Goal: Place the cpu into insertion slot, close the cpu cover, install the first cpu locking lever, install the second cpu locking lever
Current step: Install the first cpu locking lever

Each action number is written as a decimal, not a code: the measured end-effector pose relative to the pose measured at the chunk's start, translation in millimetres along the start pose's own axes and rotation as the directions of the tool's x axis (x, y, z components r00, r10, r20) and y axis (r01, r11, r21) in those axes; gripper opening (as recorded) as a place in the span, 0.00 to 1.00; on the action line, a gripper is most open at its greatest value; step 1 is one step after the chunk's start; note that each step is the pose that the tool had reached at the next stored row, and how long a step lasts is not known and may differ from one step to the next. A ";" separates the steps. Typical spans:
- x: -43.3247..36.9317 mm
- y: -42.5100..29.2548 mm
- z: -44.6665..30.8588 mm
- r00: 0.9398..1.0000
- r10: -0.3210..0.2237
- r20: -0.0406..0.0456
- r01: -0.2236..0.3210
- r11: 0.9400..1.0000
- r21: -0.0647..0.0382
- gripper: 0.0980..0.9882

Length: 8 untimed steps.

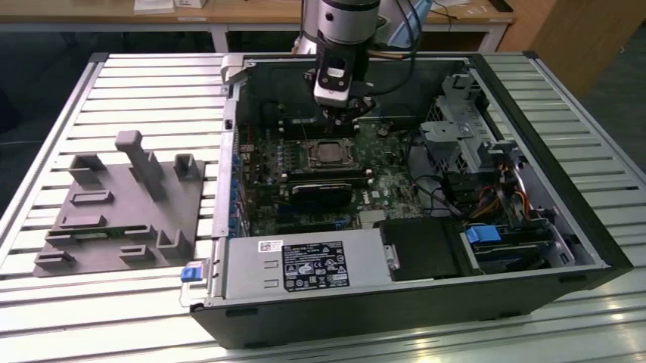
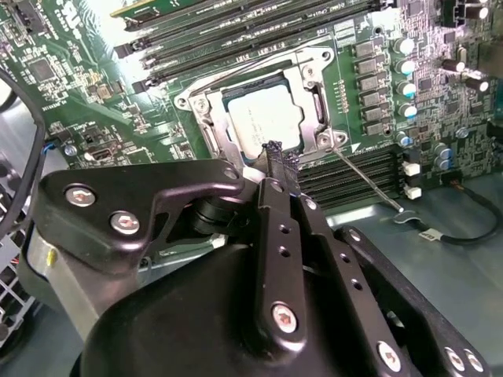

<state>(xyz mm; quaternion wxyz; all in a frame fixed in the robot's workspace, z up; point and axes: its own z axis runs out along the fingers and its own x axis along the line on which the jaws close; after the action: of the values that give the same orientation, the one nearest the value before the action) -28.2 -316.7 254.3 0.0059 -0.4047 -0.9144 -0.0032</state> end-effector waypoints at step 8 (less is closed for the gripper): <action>0.0 0.0 0.0 0.999 -0.051 0.000 0.051 0.999 0.001 0.02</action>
<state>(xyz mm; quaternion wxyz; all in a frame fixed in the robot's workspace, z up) -28.2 -316.7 254.3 0.0060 -0.3814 -0.9244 -0.0031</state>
